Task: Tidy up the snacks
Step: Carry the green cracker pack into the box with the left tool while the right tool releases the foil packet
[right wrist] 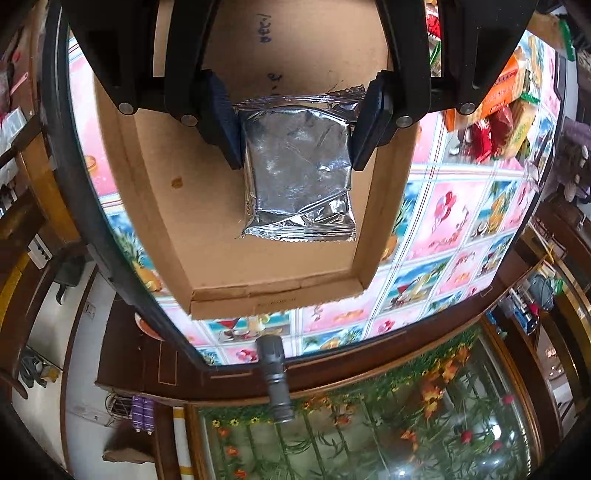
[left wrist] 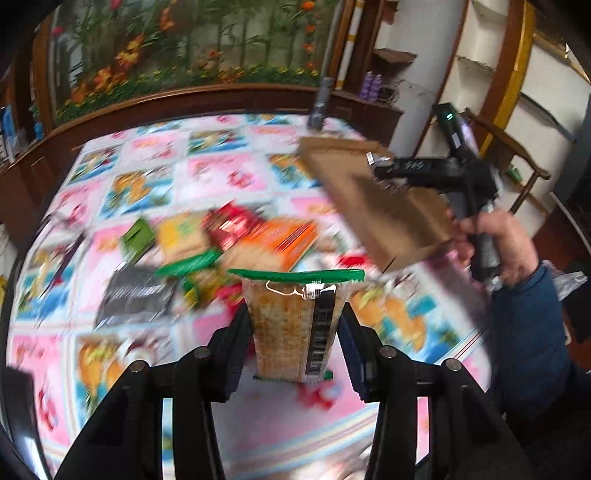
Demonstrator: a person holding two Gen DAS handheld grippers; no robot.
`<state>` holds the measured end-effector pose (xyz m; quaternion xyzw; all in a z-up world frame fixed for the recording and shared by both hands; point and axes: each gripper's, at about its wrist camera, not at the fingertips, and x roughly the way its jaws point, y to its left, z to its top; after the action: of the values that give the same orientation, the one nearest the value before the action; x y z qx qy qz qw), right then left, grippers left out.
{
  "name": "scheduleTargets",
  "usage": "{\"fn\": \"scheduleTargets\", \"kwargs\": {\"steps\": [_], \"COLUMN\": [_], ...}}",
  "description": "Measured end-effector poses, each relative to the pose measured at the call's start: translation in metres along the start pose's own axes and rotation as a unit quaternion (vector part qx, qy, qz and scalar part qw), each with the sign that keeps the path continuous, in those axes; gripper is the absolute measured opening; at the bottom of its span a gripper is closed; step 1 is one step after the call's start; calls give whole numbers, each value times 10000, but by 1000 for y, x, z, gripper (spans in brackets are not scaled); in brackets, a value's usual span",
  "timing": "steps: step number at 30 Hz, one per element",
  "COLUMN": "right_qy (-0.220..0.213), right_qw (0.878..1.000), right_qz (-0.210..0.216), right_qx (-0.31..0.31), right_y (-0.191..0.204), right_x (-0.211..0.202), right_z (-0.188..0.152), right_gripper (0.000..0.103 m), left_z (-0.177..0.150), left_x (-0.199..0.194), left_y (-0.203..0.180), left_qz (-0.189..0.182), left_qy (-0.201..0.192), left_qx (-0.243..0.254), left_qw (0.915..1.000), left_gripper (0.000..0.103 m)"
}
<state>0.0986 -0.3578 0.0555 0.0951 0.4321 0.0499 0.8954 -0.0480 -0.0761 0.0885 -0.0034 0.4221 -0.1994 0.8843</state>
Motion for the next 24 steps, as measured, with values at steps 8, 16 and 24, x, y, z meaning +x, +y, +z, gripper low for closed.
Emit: {"fn": "scheduleTargets", "kwargs": {"steps": [8, 16, 24], "right_qy": [-236, -483, -259], "right_qw": [9993, 9977, 9980], "right_qz": [-298, -447, -516], "right_qx": [72, 148, 272], "right_y": [-15, -26, -40], "right_x": [-5, -4, 22], "right_z": [10, 27, 31], "right_gripper": [62, 62, 62], "left_z": [67, 133, 178], "left_x": [31, 85, 174], "left_y": [-34, -56, -63], "left_qz": [-483, -763, -808], "left_qy": [-163, -50, 292], "left_qx": [72, 7, -390], "left_qw": [9987, 9971, 9955], "left_gripper": [45, 45, 45]}}
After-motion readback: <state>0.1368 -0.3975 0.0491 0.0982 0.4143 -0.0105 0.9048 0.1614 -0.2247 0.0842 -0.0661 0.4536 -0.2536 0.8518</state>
